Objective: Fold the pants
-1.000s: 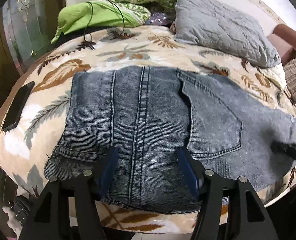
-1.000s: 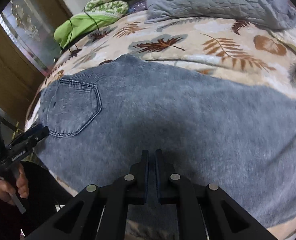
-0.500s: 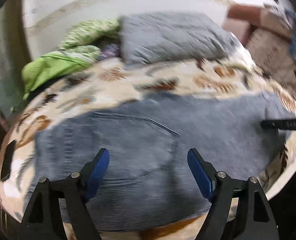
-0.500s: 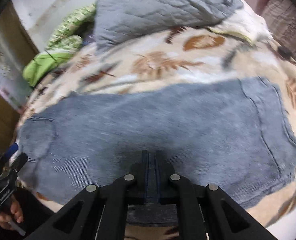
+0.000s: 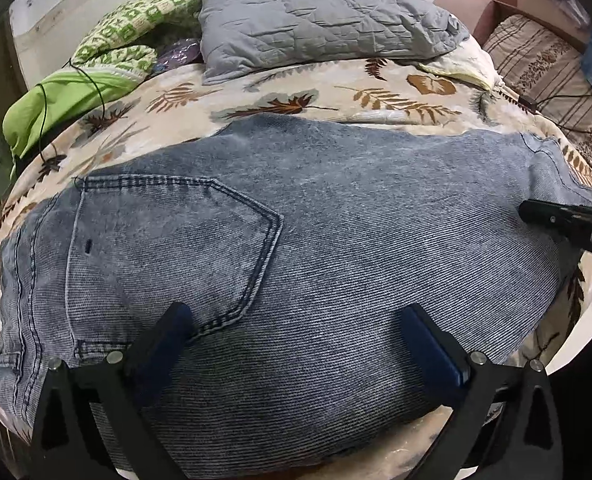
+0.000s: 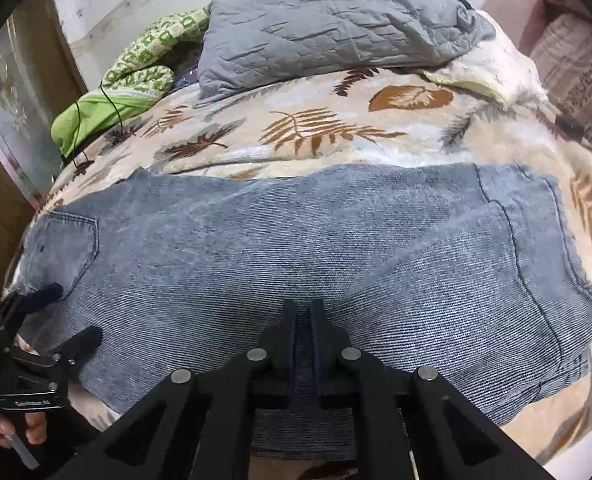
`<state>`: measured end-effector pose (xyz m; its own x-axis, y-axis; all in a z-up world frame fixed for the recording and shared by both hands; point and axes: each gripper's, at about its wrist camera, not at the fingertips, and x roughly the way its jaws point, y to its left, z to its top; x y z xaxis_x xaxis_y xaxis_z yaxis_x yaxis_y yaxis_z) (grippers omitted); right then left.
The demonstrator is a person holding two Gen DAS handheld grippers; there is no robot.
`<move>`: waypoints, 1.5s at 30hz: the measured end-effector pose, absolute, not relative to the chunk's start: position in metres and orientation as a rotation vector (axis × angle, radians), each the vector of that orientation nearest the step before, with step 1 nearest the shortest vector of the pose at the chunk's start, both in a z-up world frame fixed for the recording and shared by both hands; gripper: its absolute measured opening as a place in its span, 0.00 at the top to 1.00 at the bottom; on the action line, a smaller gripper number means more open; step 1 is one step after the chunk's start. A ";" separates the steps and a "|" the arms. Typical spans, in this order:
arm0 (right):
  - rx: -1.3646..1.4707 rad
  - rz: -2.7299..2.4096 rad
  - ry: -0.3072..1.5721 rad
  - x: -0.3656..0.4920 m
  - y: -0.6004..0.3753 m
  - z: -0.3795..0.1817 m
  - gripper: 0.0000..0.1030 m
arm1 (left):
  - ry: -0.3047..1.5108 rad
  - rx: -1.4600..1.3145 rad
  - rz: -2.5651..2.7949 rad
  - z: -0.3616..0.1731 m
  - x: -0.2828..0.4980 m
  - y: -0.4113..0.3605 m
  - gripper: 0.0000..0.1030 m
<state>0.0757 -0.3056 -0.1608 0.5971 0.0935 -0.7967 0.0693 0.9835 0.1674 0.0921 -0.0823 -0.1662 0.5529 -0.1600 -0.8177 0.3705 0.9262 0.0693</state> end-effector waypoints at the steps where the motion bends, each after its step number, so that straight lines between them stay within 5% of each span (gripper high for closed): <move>1: 0.171 0.001 0.931 0.075 -0.302 -0.161 0.91 | 0.942 0.245 -0.318 -0.166 0.092 -0.082 0.00; 26: 0.244 0.054 0.964 0.078 -0.315 -0.157 0.88 | 0.865 0.256 -0.290 -0.163 0.085 -0.087 0.00; 31: 0.280 -0.032 0.846 0.064 -0.337 -0.135 0.88 | 0.738 0.286 -0.334 -0.130 0.078 -0.113 0.00; 45: 0.356 -0.207 0.926 0.050 -0.409 -0.160 0.88 | 0.967 0.276 -0.396 -0.170 0.108 -0.164 0.00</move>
